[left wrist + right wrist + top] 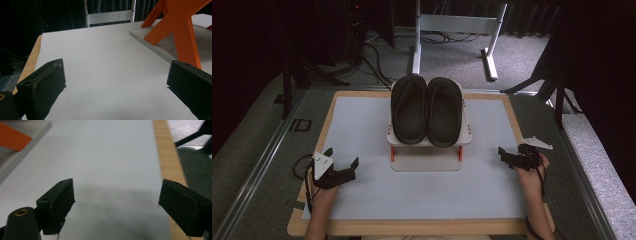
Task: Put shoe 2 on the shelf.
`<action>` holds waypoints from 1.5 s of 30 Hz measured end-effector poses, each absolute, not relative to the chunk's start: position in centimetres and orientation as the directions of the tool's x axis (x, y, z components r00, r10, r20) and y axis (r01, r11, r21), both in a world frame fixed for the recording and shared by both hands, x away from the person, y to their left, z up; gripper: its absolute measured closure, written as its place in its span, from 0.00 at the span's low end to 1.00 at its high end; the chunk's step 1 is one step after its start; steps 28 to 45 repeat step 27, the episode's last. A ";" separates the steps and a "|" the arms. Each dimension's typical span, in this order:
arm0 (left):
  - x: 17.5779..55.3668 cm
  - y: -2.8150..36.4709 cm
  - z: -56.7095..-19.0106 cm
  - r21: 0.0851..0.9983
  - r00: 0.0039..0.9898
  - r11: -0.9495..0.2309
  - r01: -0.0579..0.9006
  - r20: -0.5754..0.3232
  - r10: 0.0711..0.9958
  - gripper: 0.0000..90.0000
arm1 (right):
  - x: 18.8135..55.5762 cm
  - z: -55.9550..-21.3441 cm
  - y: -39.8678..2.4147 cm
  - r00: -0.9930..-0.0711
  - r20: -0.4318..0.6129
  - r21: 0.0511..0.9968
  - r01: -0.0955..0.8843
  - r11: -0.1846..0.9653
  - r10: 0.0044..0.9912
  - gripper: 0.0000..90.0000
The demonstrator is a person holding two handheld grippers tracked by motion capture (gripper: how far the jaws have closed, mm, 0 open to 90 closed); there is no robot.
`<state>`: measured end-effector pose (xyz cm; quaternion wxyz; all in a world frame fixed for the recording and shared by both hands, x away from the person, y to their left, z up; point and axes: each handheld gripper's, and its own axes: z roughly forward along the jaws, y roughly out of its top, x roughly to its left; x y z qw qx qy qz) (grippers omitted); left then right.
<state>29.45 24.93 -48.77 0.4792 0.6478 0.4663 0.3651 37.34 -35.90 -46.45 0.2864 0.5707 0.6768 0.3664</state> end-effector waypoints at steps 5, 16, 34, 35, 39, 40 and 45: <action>29.4 25.0 -48.8 0.962 0.296 -0.098 0.254 0.019 0.955 0.02 | 36.3 -47.1 -36.9 -0.129 0.018 0.836 0.546 0.056 0.991 0.14; 29.4 25.0 -48.7 0.962 0.292 -0.087 0.260 0.007 0.956 0.02 | 35.9 -47.7 -37.7 -0.065 0.042 0.847 0.531 -0.001 0.997 0.15; 29.5 25.0 -48.7 0.961 0.291 -0.083 0.264 0.003 0.957 0.02 | 36.0 -47.8 -37.5 -0.074 0.021 0.841 0.540 0.023 0.997 0.15; 29.5 25.0 -48.7 0.961 0.291 -0.083 0.264 0.003 0.957 0.02 | 36.0 -47.8 -37.5 -0.074 0.021 0.841 0.540 0.023 0.997 0.15; 29.5 25.0 -48.7 0.961 0.291 -0.083 0.264 0.003 0.957 0.02 | 36.0 -47.8 -37.5 -0.074 0.021 0.841 0.540 0.023 0.997 0.15; 29.5 25.0 -48.7 0.961 0.291 -0.083 0.264 0.003 0.957 0.02 | 36.0 -47.8 -37.5 -0.074 0.021 0.841 0.540 0.023 0.997 0.15; 29.5 25.0 -48.7 0.961 0.291 -0.083 0.264 0.003 0.957 0.02 | 36.0 -47.8 -37.5 -0.074 0.021 0.841 0.540 0.023 0.997 0.15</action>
